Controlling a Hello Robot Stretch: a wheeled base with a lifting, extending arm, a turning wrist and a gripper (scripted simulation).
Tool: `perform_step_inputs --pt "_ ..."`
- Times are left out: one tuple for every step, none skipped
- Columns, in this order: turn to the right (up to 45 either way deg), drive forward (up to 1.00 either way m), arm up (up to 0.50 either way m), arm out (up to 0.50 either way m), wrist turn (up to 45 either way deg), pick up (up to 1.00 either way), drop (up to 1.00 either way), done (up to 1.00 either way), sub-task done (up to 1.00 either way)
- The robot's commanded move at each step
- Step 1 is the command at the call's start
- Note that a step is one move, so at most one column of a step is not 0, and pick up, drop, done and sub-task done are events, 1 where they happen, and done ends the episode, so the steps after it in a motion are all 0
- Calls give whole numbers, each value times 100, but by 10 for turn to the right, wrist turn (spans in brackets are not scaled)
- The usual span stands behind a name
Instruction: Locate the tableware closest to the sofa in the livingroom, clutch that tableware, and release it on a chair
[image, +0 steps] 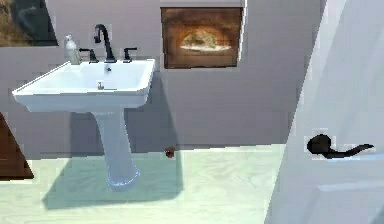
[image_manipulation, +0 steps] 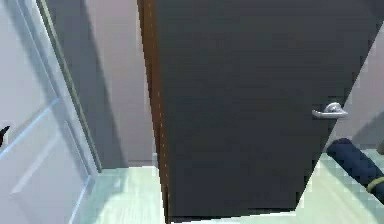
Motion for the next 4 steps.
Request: perform_step_inputs --pt "0 80 0 0 0 0 0 0 0" --pt "450 0 0 0 0 0 0 0 0" --pt "0 50 0 0 0 0 0 0 0" --pt "390 0 0 0 0 0 0 0 0"
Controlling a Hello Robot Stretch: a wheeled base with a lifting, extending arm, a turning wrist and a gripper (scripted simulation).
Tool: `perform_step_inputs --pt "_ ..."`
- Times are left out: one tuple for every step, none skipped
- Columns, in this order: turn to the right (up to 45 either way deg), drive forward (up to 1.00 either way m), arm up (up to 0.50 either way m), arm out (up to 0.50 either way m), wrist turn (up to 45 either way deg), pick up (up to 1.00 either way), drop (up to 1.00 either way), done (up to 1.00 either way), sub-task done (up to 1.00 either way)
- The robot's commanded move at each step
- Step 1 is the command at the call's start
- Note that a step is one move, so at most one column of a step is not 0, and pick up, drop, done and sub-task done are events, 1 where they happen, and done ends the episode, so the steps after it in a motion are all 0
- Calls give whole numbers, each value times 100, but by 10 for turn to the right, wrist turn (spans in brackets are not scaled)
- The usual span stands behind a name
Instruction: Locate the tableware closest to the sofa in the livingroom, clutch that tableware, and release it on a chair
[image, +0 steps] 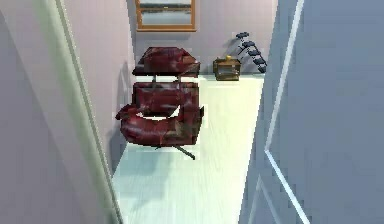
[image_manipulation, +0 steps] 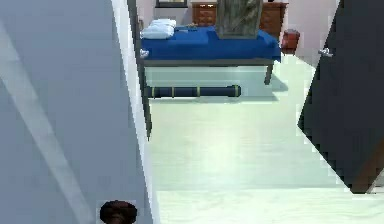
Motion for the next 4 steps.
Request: perform_step_inputs --pt "0 30 0 0 0 0 0 0 0" --pt "0 75 0 0 0 0 0 0 0" --pt "450 0 0 0 0 0 0 0 0" --pt "0 100 0 0 0 0 0 0 0"
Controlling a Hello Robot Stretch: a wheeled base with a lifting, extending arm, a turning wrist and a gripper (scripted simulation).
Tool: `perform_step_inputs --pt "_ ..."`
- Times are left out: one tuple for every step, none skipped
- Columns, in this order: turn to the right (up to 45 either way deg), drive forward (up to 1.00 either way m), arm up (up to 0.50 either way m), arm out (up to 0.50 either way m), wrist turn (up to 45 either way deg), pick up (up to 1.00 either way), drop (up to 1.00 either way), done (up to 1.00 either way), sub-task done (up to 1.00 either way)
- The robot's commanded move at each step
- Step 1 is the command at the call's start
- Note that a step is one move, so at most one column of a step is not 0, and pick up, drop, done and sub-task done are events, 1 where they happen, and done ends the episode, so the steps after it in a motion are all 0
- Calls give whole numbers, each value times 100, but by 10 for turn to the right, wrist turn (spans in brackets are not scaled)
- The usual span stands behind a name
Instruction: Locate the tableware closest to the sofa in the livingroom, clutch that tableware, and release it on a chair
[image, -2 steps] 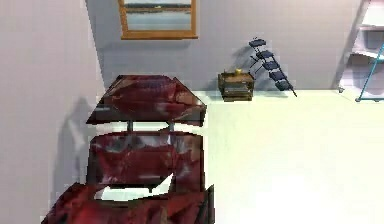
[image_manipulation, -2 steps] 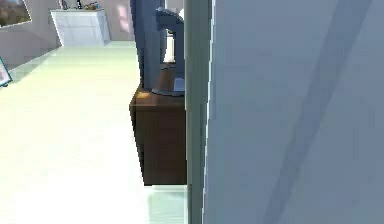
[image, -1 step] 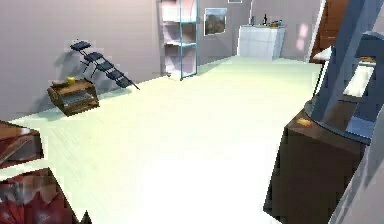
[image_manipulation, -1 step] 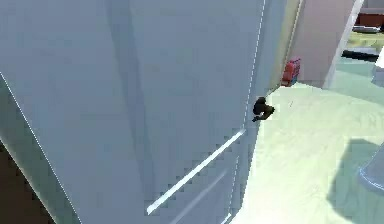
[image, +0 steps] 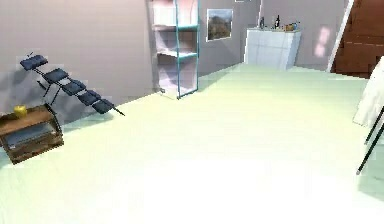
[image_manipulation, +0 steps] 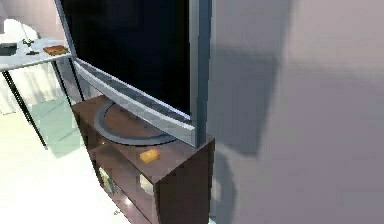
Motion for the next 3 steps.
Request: perform_step_inputs --pt "90 0 0 0 0 0 0 0 0" --pt "0 15 0 0 0 0 0 0 0" --pt "360 0 0 0 0 0 0 0 0"
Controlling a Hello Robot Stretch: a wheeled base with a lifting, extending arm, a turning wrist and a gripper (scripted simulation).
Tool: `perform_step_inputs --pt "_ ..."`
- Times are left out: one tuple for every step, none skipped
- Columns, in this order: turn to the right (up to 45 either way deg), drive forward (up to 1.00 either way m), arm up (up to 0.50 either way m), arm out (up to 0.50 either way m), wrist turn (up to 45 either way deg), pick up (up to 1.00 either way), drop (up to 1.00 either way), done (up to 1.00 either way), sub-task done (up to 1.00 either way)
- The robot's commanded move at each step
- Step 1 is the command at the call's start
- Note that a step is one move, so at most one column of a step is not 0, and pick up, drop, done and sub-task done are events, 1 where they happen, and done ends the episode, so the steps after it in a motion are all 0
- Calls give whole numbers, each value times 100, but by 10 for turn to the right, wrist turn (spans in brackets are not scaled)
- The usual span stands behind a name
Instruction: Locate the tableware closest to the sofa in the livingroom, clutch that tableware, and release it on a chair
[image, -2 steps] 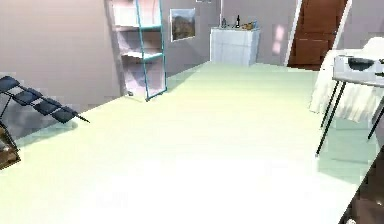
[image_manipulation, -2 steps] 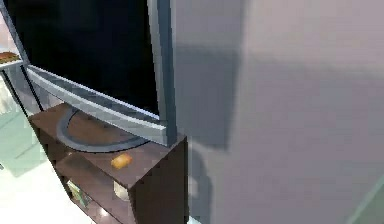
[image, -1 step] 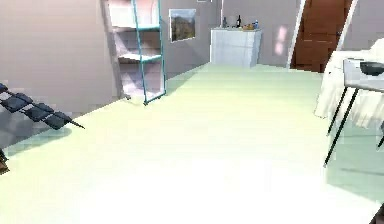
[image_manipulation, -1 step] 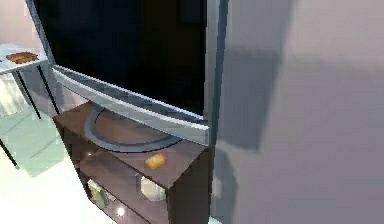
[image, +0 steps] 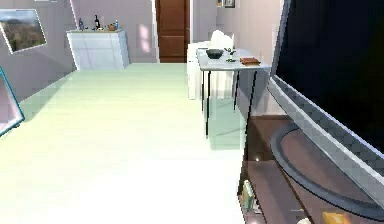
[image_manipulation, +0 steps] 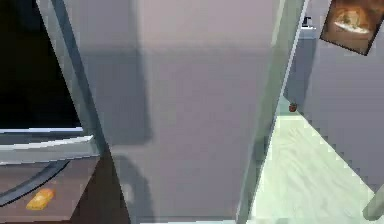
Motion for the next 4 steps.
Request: perform_step_inputs --pt "0 100 0 0 0 0 0 0 0" --pt "60 0 0 0 0 0 0 0 0" --pt "0 35 0 0 0 0 0 0 0" --pt "270 0 0 0 0 0 0 0 0"
